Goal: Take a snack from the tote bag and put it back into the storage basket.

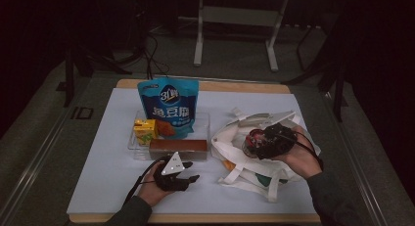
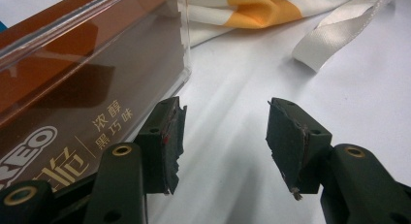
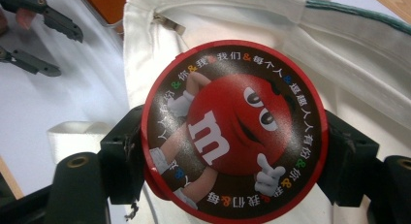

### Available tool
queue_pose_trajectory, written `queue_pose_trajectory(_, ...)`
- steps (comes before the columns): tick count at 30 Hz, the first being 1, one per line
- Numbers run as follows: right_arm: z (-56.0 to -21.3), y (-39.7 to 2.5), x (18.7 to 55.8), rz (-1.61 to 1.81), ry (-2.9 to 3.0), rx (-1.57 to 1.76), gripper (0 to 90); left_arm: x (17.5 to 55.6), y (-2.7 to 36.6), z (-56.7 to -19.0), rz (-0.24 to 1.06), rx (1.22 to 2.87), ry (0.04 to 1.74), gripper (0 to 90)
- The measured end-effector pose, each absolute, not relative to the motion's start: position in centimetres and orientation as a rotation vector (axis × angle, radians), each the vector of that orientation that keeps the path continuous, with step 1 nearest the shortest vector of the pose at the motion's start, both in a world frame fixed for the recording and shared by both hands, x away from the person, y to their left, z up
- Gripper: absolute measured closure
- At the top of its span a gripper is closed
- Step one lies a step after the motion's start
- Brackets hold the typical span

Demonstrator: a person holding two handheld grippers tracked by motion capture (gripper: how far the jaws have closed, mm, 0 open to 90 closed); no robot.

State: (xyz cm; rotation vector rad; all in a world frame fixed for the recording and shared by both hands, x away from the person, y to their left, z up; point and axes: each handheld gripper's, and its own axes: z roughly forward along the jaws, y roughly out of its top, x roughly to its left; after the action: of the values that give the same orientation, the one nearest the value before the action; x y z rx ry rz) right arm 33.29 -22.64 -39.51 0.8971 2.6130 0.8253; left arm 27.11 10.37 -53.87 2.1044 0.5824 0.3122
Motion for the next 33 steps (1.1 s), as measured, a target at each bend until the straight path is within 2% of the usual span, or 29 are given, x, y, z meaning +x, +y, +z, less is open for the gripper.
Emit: queue_pose_trajectory(33,-39.0,-18.8,32.9,0.867,2.665,0.789,25.3,27.1,10.4,-53.9,0.314,2.106,0.579,46.9)
